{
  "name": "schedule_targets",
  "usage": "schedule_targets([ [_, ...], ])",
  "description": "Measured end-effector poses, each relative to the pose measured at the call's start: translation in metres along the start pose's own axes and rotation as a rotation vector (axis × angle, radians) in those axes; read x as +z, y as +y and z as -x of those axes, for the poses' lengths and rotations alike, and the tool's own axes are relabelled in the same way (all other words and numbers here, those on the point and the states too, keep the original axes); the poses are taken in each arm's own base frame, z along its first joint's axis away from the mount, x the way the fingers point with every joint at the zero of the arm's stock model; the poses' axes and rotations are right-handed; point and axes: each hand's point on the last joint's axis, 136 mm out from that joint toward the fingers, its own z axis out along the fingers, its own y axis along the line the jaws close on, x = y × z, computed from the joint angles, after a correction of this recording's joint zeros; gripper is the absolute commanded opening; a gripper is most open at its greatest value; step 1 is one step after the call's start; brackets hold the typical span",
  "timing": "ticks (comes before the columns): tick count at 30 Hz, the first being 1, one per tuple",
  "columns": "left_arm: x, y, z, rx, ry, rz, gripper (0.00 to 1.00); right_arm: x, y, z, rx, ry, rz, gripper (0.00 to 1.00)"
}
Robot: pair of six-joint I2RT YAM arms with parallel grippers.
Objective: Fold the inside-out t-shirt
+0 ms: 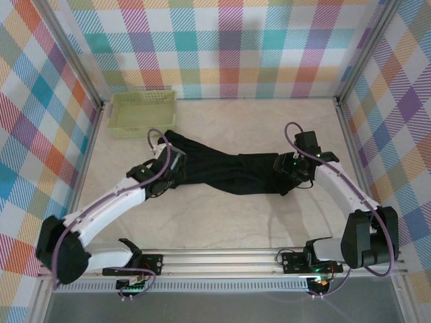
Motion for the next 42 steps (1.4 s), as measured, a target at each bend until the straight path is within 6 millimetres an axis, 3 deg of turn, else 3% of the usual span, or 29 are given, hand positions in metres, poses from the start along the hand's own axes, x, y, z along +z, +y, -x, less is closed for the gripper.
schedule_targets([
  [3, -0.018, -0.041, -0.004, 0.072, -0.046, -0.104, 0.64, 0.003, -0.004, 0.008, 0.021, 0.003, -0.012, 0.67],
  [8, -0.004, -0.113, -0.03, 0.224, -0.012, -0.186, 0.65, 0.02, -0.009, 0.014, 0.056, 0.044, -0.04, 0.55],
  [10, 0.002, -0.148, -0.049, 0.289, 0.011, -0.248, 0.67, 0.027, -0.009, 0.015, 0.061, 0.066, -0.043, 0.46],
  [13, 0.005, -0.194, -0.079, 0.373, 0.039, -0.344, 0.71, 0.033, -0.006, 0.014, 0.064, 0.09, -0.035, 0.21],
  [16, 0.003, -0.237, -0.106, 0.45, 0.049, -0.436, 0.74, 0.029, -0.002, 0.016, 0.062, 0.09, -0.021, 0.08],
  [22, 0.004, -0.307, -0.132, 0.496, 0.039, -0.571, 0.83, 0.001, 0.022, 0.03, 0.05, 0.031, 0.039, 0.02],
  [25, 0.016, -0.328, -0.138, 0.485, 0.029, -0.582, 0.91, -0.014, 0.038, 0.033, 0.05, 0.005, 0.077, 0.02],
  [28, 0.032, -0.334, -0.143, 0.463, 0.028, -0.558, 0.97, -0.025, 0.047, 0.03, 0.065, -0.006, 0.104, 0.0],
  [33, 0.054, -0.336, -0.138, 0.396, 0.018, -0.512, 0.87, -0.036, 0.049, 0.029, 0.1, -0.019, 0.117, 0.0],
  [35, 0.063, -0.335, -0.131, 0.358, 0.015, -0.501, 0.76, -0.039, 0.049, 0.03, 0.113, -0.025, 0.12, 0.0],
  [42, 0.081, -0.324, -0.107, 0.313, -0.032, -0.461, 0.22, -0.04, 0.04, 0.032, 0.135, -0.045, 0.075, 0.0],
])
